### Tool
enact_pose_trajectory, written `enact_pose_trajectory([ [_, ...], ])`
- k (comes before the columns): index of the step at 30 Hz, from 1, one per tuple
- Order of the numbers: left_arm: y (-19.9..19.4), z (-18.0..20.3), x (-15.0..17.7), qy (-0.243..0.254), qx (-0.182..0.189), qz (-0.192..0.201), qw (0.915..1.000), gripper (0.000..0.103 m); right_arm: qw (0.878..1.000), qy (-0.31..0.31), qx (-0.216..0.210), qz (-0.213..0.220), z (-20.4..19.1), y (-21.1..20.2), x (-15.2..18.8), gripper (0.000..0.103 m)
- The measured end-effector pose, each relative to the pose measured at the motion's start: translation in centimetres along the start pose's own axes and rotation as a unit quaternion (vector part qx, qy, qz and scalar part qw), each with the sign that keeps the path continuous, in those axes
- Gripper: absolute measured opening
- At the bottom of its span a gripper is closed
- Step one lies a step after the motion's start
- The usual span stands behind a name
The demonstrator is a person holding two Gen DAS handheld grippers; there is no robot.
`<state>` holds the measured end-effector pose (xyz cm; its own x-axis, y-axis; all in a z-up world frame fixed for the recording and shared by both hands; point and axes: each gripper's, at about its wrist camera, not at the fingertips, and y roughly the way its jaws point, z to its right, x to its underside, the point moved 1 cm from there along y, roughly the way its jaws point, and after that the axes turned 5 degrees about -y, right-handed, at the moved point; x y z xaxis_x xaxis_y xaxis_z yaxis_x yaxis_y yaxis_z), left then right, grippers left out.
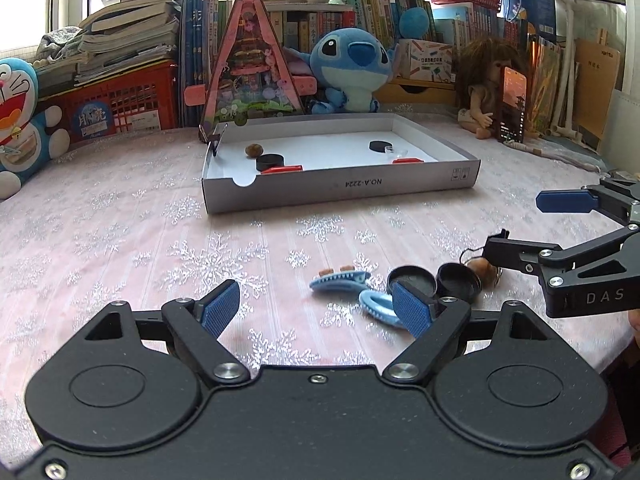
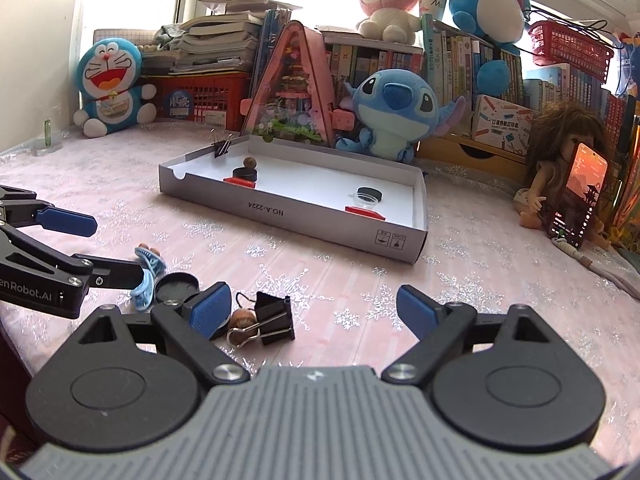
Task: Organize rigid objects
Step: 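Grasp the blue hair clip with the left tool while the right tool grasps the black binder clip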
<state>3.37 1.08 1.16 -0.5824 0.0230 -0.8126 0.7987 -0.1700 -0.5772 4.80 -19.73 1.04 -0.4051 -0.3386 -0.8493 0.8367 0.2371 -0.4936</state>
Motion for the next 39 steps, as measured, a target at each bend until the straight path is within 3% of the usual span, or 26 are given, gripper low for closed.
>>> enact_pose_trajectory([
  [6,-0.7,0.5,0.6,0.006,0.021,0.002,0.9998,0.079,1.0,-0.008,-0.009,0.0,-0.5,-0.1,0.2,0.094],
  [10,-1.2,1.3,1.0,0.021,0.04,0.005,0.9989,0.076,1.0,-0.007,-0.018,-0.002,-0.6,0.0,0.4,0.087],
  [14,-1.1,2.0,1.3,0.027,0.055,0.003,0.9981,0.067,0.999,0.014,-0.033,-0.005,-0.4,0.0,0.4,0.072],
  [19,-0.5,2.5,1.3,0.02,0.072,-0.012,0.9972,0.057,0.999,0.021,-0.042,-0.005,-0.4,0.1,0.5,0.063],
  [24,0.0,2.6,1.3,0.014,0.073,-0.02,0.997,0.037,0.998,0.042,-0.049,-0.005,-0.1,0.2,0.6,0.052],
  [28,0.1,2.5,1.3,0.014,0.073,-0.02,0.9971,0.036,0.996,0.056,-0.063,-0.006,-0.1,0.3,0.6,0.037],
  [32,-0.2,2.5,1.2,0.016,0.077,-0.018,0.9967,0.036,0.998,0.047,-0.049,0.004,-0.5,0.0,0.4,0.025],
  [39,-0.9,2.3,0.7,0.017,0.079,-0.007,0.9967,0.036,0.998,0.059,-0.034,0.004,0.0,-0.2,0.2,0.024],
])
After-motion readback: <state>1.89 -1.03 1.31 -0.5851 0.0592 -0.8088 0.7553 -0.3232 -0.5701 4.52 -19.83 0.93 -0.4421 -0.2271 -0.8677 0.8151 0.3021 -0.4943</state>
